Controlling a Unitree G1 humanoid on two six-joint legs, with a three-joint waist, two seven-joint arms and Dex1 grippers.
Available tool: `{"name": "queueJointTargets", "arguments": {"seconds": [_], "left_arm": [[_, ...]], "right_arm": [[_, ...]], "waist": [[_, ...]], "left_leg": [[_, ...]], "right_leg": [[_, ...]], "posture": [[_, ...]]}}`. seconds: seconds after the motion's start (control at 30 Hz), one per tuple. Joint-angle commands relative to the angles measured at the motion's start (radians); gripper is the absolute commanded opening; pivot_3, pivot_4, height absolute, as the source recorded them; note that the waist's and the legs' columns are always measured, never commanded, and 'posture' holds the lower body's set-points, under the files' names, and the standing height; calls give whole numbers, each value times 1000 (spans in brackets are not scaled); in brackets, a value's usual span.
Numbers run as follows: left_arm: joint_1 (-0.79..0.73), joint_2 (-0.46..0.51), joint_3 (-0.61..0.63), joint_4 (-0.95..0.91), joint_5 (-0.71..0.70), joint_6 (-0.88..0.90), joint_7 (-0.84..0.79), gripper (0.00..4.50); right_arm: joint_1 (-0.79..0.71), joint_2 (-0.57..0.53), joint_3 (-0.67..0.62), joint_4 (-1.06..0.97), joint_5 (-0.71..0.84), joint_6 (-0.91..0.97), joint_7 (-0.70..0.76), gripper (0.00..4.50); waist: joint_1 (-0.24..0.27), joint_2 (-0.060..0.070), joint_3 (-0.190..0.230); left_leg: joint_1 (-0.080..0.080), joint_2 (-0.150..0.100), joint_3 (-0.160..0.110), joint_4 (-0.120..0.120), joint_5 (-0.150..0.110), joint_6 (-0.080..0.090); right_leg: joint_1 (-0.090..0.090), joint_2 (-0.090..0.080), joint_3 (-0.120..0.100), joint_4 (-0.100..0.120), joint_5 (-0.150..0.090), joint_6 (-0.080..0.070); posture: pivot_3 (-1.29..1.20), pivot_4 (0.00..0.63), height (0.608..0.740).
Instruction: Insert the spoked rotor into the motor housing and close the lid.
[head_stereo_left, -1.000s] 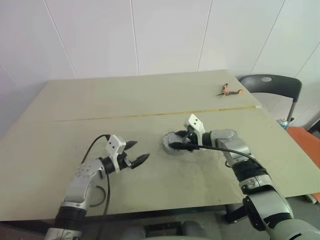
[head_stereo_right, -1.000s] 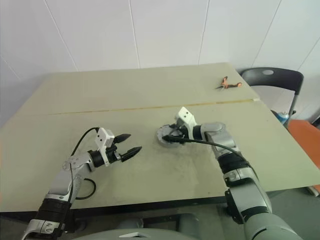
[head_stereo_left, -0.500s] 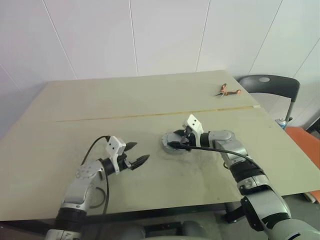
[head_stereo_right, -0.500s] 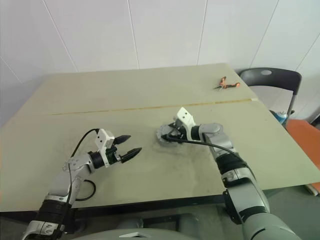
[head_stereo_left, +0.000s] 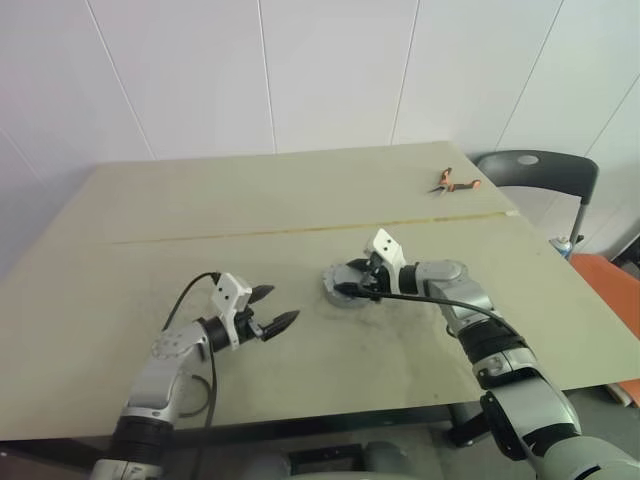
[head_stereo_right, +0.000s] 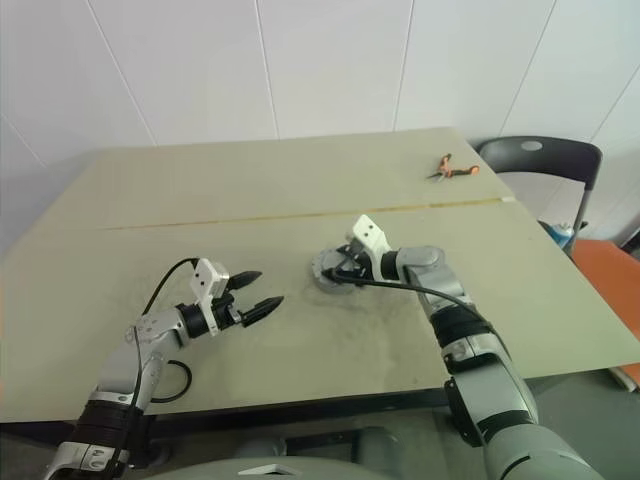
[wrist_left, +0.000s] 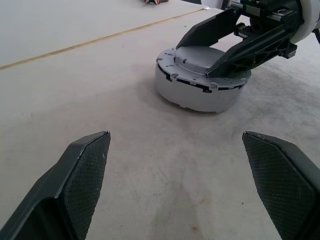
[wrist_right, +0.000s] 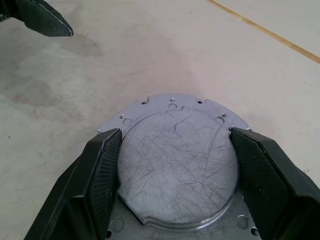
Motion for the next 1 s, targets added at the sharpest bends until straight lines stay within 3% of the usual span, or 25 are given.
{"name": "queueJointTargets", "arguments": {"seconds": [0.03, 1.0], "left_arm": [[-15, 2, -6, -38, -8, -7, -5, 4500], [-13, -6, -5, -34, -4, -10, -3, 4500]], "right_arm": [[17, -1, 1, 52, -34, 66, -57, 3054], [-54, 35, -50, 137, -17, 117, -174, 3054]], "waist": [[0, 0, 0], [-1, 2, 5]], "left_leg": [[0, 0, 0, 0, 0, 0], [5, 2, -1, 10, 0, 0]], "right_leg": [[0, 0, 0, 1, 0, 0], [2, 7, 3, 10, -1, 2]], "posture": [[0, 0, 740], [0, 0, 740]]}}
